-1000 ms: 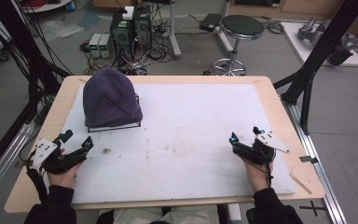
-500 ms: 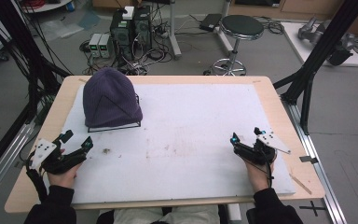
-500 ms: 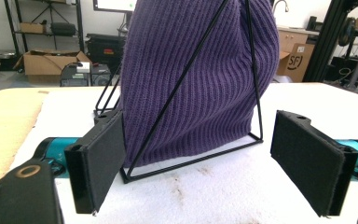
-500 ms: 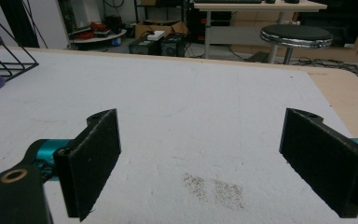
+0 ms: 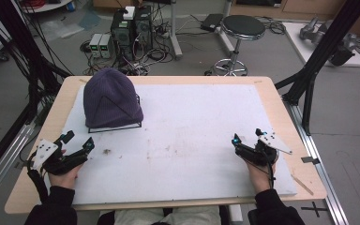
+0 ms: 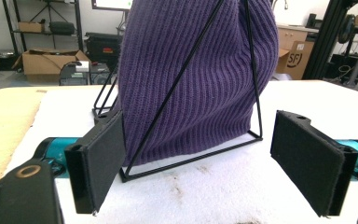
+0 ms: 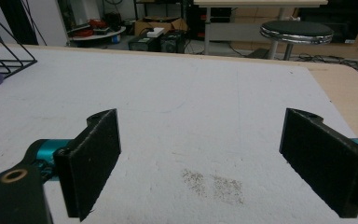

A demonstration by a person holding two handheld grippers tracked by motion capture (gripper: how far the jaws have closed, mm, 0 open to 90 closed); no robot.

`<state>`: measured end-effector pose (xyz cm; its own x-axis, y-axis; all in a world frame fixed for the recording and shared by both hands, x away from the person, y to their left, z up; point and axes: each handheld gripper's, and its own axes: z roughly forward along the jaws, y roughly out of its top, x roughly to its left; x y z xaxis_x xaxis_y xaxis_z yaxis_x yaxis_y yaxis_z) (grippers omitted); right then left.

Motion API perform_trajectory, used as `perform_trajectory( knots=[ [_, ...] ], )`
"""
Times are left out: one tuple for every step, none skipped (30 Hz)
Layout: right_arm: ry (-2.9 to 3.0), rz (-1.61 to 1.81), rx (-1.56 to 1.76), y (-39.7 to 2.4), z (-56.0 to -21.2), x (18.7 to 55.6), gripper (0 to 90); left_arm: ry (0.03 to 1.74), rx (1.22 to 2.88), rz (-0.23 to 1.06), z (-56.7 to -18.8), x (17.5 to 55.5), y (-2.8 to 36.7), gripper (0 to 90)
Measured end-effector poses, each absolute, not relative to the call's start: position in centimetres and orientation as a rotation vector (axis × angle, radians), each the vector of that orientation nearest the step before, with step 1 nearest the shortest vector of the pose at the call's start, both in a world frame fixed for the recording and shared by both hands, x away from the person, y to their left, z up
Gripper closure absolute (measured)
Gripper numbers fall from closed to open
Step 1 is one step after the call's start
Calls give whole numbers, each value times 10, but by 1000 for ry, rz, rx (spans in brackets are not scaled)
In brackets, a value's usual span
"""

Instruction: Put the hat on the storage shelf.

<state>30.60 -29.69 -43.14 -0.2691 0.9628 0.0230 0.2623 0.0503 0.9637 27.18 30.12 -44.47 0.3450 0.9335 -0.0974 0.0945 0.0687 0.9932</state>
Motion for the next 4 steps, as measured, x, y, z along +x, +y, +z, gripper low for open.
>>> perform_trajectory(
  knots=[
    [1624, 1257, 1251, -297, -432, 306, 117, 1038, 1352, 842, -445, 272, 301, 185],
    [1625, 1258, 1254, -297, -432, 306, 117, 1037, 1355, 841, -445, 272, 301, 185],
    [1625, 1256, 1253, -297, -432, 307, 117, 1037, 1359, 835, -445, 272, 301, 185],
    [1626, 1253, 1256, -297, -432, 307, 117, 1039, 1360, 829, -446, 273, 301, 184]
  ],
)
